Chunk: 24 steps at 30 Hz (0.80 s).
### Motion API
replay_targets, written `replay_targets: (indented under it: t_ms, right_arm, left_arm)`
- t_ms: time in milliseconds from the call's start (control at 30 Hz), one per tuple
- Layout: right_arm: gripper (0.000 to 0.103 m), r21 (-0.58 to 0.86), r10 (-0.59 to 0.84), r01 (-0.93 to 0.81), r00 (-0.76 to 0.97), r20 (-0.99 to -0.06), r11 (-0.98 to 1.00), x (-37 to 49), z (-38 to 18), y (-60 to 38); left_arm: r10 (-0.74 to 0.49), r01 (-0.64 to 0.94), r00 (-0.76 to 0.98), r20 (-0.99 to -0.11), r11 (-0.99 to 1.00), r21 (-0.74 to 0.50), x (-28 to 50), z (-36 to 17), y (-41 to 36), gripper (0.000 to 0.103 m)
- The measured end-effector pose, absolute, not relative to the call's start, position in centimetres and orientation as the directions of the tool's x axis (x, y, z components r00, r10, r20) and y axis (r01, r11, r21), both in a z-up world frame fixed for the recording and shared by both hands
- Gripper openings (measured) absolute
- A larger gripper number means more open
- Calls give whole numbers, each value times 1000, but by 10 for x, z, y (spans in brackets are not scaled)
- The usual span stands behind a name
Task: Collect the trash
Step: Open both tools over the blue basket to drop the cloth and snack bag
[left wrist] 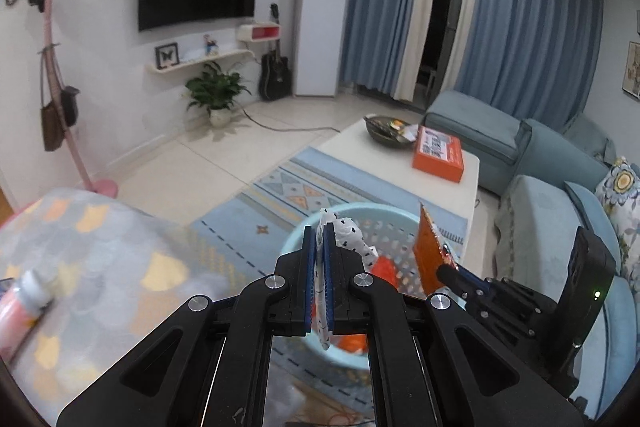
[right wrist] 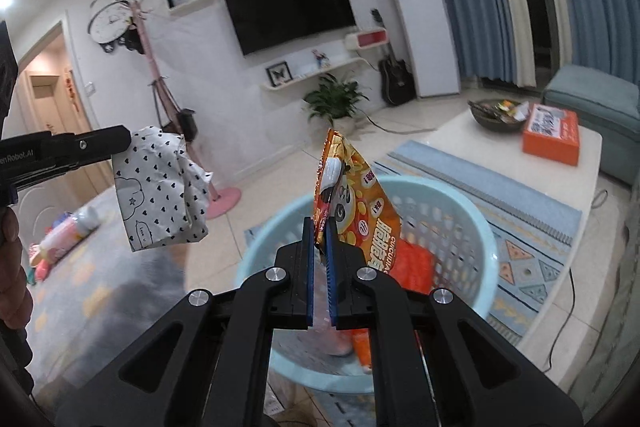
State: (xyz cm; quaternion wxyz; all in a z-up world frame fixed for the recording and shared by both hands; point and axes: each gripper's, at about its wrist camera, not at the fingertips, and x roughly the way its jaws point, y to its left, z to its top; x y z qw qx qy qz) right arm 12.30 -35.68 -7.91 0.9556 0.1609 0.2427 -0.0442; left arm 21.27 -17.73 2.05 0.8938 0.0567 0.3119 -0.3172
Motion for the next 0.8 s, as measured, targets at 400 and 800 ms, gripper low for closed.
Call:
replay_targets:
  t_ms: [400, 800]
  right_arm:
    - [4, 314, -24, 236, 832, -555, 919, 133, -114, -388]
    - [62, 339, -27, 253, 835, -550, 906, 134, -109, -387]
  left_arm:
    - [-507, 619, 533, -678, 779, -96, 229, -27, -226, 5]
    - [-440, 580, 524, -729, 811, -73, 229, -37, -214, 54]
